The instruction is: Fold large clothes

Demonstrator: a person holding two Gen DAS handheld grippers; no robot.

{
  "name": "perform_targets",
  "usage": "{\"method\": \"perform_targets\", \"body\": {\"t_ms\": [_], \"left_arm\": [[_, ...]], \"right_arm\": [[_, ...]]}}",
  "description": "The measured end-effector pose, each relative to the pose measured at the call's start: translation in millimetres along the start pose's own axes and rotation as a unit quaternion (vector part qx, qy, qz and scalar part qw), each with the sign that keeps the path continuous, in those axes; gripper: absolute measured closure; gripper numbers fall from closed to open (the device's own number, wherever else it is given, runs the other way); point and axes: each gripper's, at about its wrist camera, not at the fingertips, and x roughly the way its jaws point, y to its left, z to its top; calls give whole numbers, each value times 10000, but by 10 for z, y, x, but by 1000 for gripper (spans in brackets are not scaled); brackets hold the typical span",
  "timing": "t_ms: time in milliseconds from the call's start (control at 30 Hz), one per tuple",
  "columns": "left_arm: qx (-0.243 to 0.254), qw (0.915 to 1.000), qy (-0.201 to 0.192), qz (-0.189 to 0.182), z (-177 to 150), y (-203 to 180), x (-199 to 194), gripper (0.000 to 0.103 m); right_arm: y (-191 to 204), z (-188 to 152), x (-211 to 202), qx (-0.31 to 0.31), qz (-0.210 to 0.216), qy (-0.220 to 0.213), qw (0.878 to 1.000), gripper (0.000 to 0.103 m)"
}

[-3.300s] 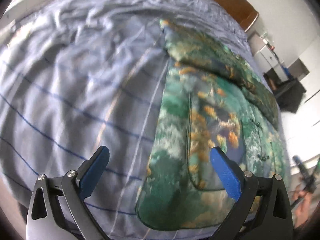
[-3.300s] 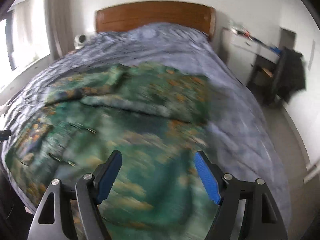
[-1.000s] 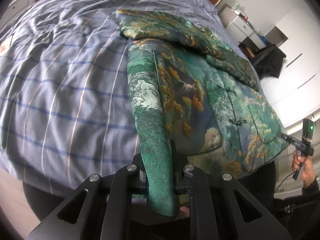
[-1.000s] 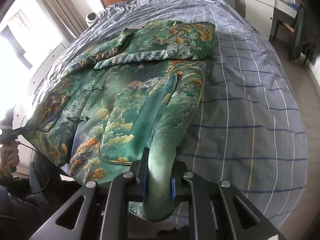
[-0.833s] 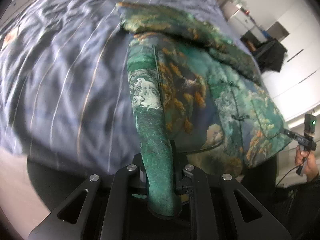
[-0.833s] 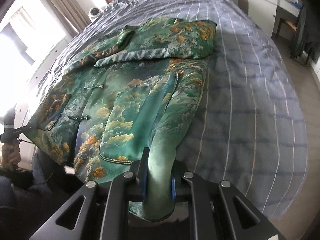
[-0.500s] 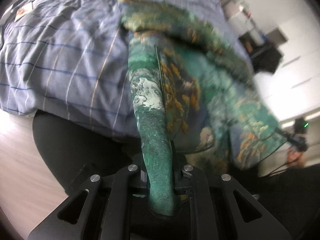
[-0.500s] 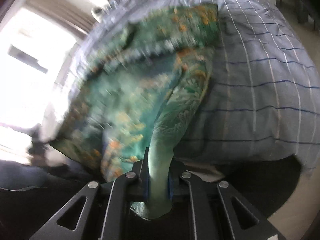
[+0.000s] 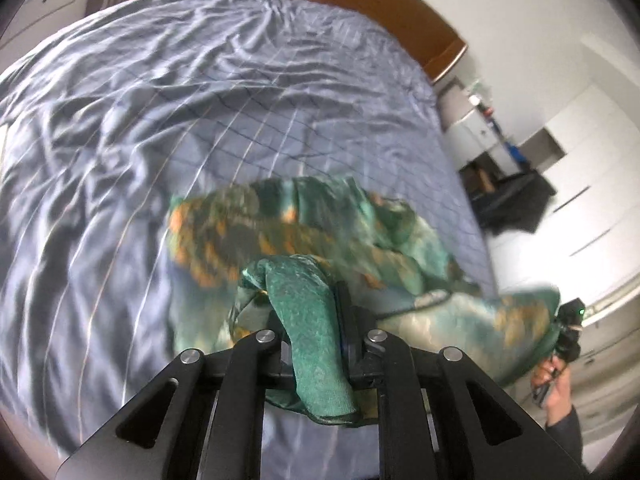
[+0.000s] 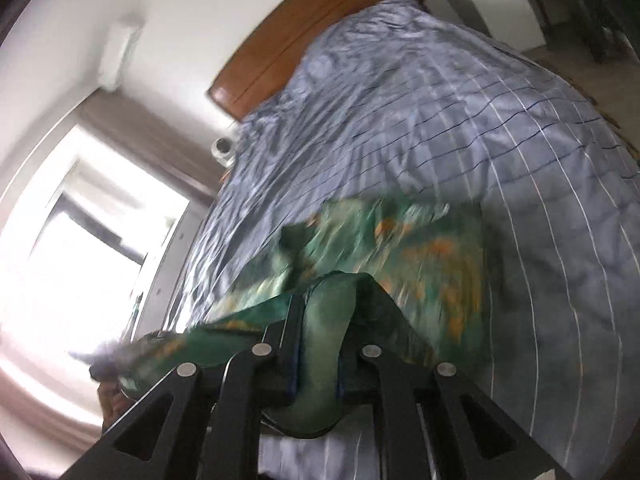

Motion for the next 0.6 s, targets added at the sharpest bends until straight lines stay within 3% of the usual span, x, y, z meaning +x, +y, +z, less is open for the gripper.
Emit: {"method": "perform_targets", "body": {"t_ms": [133, 200, 267, 333, 367, 400, 433, 500, 600], "left_arm": [[-4, 9996, 90, 260, 91, 64, 538, 79], [-53, 9993, 303, 200, 92, 149, 727, 65], [-206, 9990, 393, 5, 130, 216, 773, 56], [-449, 9973, 369, -446, 130, 278, 633, 39], [-498, 9967, 310, -569, 122, 268, 560, 24], [-516, 9967, 118, -621, 167, 290, 422, 9], [-493, 9970, 3, -596, 186, 288, 358, 6], [-298, 9974, -171, -628, 187, 306, 197, 3], [226, 9982, 94, -545, 84, 282, 265, 3]], "right_arm": [[-254, 11, 620, 451, -255, -93, 9986, 88], [-518, -11, 947, 966, -333, -32, 9948, 83], [-712, -118, 1091, 1446, -255, 21, 9892, 69], [-806, -162, 1089, 1782, 63, -155, 9838, 43], [-800, -183, 1040, 1869, 251, -243, 9818, 36], [-791, -151, 1001, 1879, 382, -294, 9810, 22], [-755, -154, 950, 1842, 454, -338, 9813, 15], [-673, -68, 804, 1617, 435, -491, 9847, 12], [-499, 35, 700, 880, -91, -395, 9953, 12]]}}
